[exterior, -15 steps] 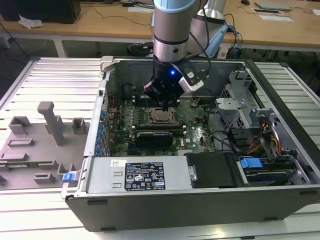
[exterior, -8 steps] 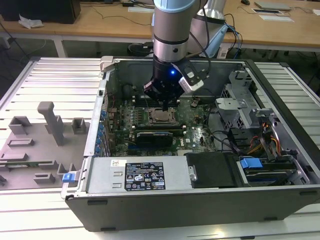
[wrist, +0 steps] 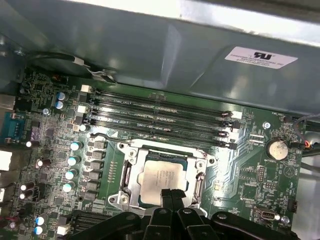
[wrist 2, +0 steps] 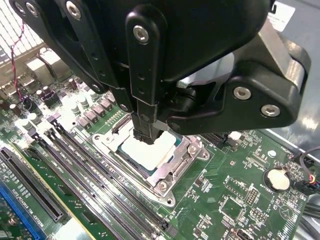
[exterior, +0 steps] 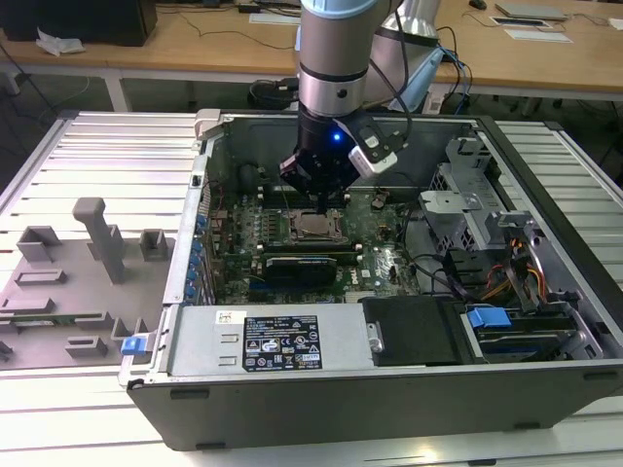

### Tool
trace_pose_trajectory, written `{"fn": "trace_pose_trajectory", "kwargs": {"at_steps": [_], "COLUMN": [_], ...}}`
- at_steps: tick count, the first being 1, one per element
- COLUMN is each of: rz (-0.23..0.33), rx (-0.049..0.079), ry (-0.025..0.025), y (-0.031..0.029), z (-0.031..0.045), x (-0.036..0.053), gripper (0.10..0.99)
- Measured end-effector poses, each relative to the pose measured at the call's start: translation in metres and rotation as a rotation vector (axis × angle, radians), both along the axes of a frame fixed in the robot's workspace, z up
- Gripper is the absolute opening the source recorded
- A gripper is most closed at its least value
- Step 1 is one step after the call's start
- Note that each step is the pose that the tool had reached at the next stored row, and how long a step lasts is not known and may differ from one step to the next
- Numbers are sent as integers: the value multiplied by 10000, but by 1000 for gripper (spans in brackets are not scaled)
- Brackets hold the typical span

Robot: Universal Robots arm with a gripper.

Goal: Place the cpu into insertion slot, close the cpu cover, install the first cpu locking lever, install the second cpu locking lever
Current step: 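Install the first cpu locking lever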

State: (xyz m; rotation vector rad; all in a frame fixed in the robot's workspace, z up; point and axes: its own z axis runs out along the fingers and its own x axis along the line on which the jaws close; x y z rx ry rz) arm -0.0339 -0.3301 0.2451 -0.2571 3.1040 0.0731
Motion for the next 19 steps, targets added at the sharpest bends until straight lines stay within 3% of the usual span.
{"fn": "trace_pose_trajectory", "kwargs": {"at_steps": [7, 17, 19], "rz": [-3, 2, -1], "rx": [0, 0, 0], "ry": [-2, -20, -40], "y": [0, 0, 0], "z": [14, 14, 14], "x": [-9, -173, -257], "gripper": [106, 106, 106]}}
